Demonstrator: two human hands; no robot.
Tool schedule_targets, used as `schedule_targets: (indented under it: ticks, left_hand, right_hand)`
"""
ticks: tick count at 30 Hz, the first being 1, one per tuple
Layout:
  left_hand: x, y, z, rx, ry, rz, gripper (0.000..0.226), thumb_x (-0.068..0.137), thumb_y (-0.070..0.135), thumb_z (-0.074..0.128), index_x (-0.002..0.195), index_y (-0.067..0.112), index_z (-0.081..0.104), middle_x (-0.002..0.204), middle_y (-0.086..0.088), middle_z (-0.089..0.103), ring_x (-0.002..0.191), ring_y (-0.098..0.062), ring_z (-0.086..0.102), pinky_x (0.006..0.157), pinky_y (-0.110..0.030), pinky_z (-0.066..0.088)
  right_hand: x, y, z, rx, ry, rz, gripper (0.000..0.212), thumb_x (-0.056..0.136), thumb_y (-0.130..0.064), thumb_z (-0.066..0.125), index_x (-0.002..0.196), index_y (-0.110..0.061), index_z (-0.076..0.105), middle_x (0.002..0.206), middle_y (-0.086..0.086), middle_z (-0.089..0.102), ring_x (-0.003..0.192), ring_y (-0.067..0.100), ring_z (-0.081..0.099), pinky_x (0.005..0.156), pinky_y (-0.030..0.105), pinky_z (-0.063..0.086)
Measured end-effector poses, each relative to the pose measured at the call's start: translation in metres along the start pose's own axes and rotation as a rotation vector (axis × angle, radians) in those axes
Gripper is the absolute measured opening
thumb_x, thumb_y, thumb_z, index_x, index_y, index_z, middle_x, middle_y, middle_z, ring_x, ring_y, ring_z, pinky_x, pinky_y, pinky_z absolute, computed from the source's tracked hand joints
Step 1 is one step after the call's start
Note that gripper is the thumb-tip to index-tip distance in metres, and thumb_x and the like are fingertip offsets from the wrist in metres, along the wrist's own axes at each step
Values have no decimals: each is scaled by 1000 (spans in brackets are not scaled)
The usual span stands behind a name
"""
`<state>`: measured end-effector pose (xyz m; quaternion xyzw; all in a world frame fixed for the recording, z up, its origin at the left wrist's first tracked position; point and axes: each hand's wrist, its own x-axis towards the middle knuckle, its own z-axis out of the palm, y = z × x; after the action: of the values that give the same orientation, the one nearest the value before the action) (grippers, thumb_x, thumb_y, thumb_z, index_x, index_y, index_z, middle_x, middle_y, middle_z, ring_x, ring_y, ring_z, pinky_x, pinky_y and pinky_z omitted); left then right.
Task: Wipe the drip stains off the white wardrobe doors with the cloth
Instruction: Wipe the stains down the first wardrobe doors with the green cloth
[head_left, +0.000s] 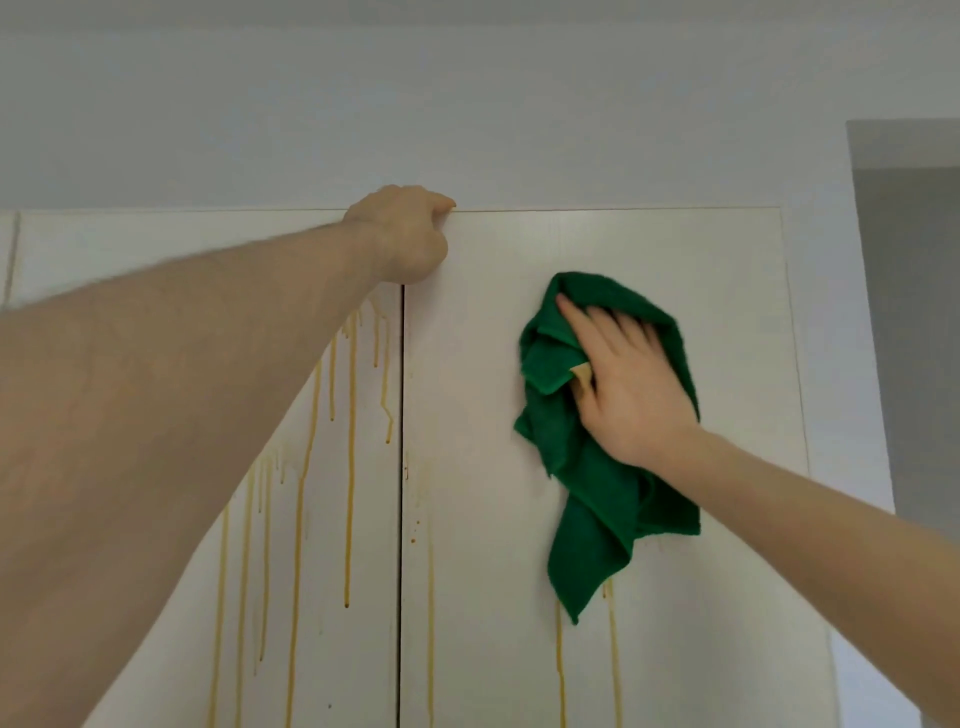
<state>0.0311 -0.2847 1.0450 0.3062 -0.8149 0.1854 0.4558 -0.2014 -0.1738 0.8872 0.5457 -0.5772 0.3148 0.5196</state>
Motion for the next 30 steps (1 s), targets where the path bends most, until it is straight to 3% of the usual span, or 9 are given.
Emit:
schedule_targets:
  ticks: [6, 12, 15, 19, 24, 30]
  left_hand:
    - [-2, 2, 0, -6, -9, -6, 56, 92, 9, 42, 144, 28, 51, 149, -1, 50, 138, -29, 44, 110, -40, 41]
    - [-3, 4, -2, -4, -26, -2, 63, 88, 11, 42, 147, 30, 47, 148, -3, 51, 136, -29, 45, 105, -40, 44]
    - [-4, 3, 0, -6, -17, -1, 57, 86, 9, 42, 139, 26, 54, 141, -5, 55, 132, -30, 47, 102, -41, 47]
    - [-3, 5, -1, 7, -30, -5, 61, 88, 9, 41, 146, 27, 48, 146, -5, 51, 137, -29, 42, 107, -42, 44]
    - [-3, 4, 0, 8, -37, -27, 66, 92, 12, 40, 155, 31, 36, 155, -4, 43, 142, -29, 38, 111, -39, 39]
    - [-3, 5, 0, 1, -40, -11, 63, 93, 9, 39, 154, 27, 38, 153, -5, 45, 140, -29, 40, 109, -40, 42]
  right_hand:
    - [-1, 63, -31, -47, 81, 274, 73, 93, -36, 32, 163, -19, 19, 153, 13, 44, 137, 37, 40, 121, 52, 27]
    - [15, 69, -58, -2, 92, 406, 70, 98, -17, 46, 163, -14, 20, 157, 15, 39, 137, 41, 39, 118, 54, 30]
    - [17, 38, -62, -2, 79, 280, 74, 93, -10, 50, 162, -12, 23, 155, 17, 42, 131, 42, 45, 113, 54, 37]
    - [10, -21, -48, 33, 14, 67, 76, 85, -15, 53, 158, -13, 33, 142, 11, 52, 122, 36, 51, 106, 50, 41]
    - [3, -90, -17, 121, -67, -106, 81, 82, -22, 59, 159, -22, 33, 144, -1, 50, 129, 26, 44, 119, 48, 29]
    - [-7, -126, 31, 189, -171, -134, 78, 90, -27, 63, 161, -21, 29, 152, -1, 45, 139, 26, 39, 125, 51, 23]
